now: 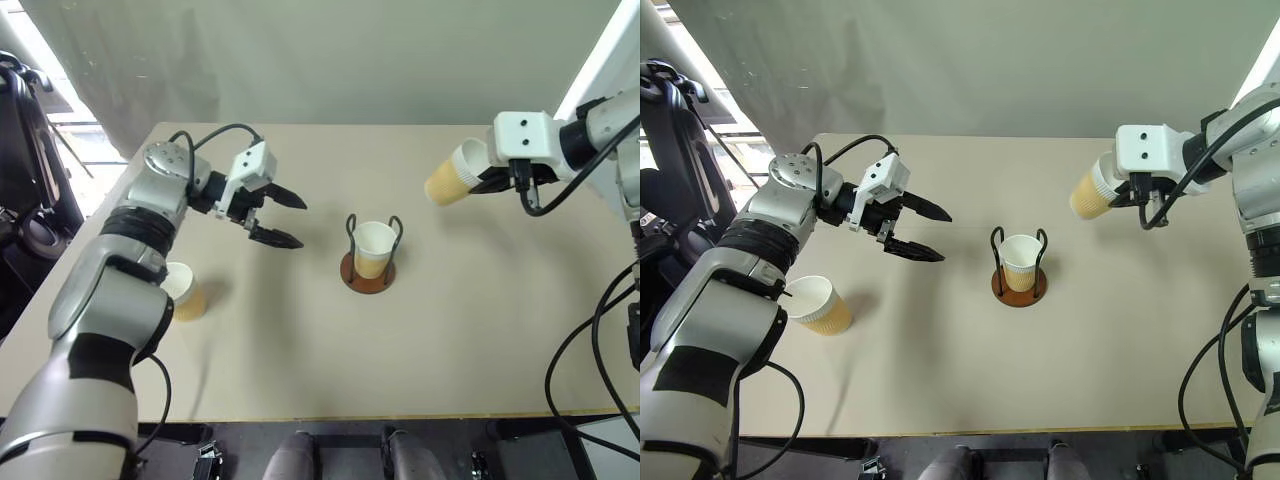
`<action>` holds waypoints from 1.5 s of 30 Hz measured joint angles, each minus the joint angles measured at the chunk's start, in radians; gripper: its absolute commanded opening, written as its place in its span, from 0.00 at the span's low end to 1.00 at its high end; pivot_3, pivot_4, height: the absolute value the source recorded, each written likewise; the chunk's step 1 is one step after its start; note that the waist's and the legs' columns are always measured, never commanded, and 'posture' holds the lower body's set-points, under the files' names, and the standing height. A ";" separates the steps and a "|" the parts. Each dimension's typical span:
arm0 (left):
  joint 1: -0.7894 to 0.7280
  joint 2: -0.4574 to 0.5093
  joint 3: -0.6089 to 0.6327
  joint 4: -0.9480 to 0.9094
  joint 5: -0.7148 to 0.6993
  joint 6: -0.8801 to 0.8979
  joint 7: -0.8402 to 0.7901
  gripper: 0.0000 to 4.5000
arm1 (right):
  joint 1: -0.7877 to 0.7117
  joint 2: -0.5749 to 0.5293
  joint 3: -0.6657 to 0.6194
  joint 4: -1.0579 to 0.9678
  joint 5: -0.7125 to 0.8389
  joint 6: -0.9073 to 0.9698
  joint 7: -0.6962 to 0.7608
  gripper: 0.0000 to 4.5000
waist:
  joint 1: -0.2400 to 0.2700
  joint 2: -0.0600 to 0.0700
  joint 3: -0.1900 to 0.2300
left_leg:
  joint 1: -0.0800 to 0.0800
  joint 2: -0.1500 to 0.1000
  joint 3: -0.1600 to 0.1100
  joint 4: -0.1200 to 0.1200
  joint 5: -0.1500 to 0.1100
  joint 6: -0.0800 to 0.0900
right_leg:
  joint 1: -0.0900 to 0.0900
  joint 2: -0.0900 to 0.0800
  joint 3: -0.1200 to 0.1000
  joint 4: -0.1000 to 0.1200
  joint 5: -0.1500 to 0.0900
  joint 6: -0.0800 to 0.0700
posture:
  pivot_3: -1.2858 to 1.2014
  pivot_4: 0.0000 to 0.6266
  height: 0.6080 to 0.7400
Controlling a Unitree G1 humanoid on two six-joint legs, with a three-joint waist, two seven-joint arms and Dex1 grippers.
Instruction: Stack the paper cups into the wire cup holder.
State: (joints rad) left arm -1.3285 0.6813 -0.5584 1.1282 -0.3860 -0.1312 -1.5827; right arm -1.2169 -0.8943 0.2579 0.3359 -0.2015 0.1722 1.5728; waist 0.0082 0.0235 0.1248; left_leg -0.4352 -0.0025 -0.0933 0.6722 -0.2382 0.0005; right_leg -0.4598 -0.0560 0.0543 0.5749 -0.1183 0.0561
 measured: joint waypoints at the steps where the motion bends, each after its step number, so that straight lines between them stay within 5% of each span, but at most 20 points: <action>1: -0.001 -0.005 0.011 0.017 0.015 -0.007 0.000 1.00 | 0.000 0.009 0.000 -0.017 0.003 0.017 0.001 0.01 | 0.000 0.000 0.000 | 0.000 0.000 0.000 0.000 0.000 0.000 | 0.000 0.000 0.000 0.000 0.000 0.000 | 0.52 0.24 1.00; 26: -0.004 -0.064 0.138 0.095 0.172 -0.066 0.000 1.00 | -0.004 0.160 0.089 -0.291 0.098 0.241 0.019 0.01 | -0.002 0.000 0.000 | 0.000 0.000 0.000 -0.004 0.003 -0.003 | -0.004 0.002 0.000 0.003 0.000 0.000 | 0.52 0.24 1.00; 45: -0.004 -0.068 0.145 0.047 0.168 -0.036 0.000 1.00 | 0.031 0.161 0.146 -0.284 0.079 0.146 -0.006 0.01 | -0.002 -0.001 -0.001 | 0.000 0.000 0.000 -0.003 0.004 -0.003 | -0.006 0.001 0.001 0.006 0.000 -0.001 | 0.52 0.24 1.00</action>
State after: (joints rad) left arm -1.3325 0.6131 -0.4134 1.1750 -0.2179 -0.1675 -1.5829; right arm -1.1861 -0.7335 0.4038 0.0522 -0.1228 0.3185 1.5666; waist 0.0062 0.0226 0.1243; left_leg -0.4354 -0.0021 -0.0932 0.6687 -0.2347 -0.0026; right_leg -0.4656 -0.0550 0.0549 0.5807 -0.1181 0.0555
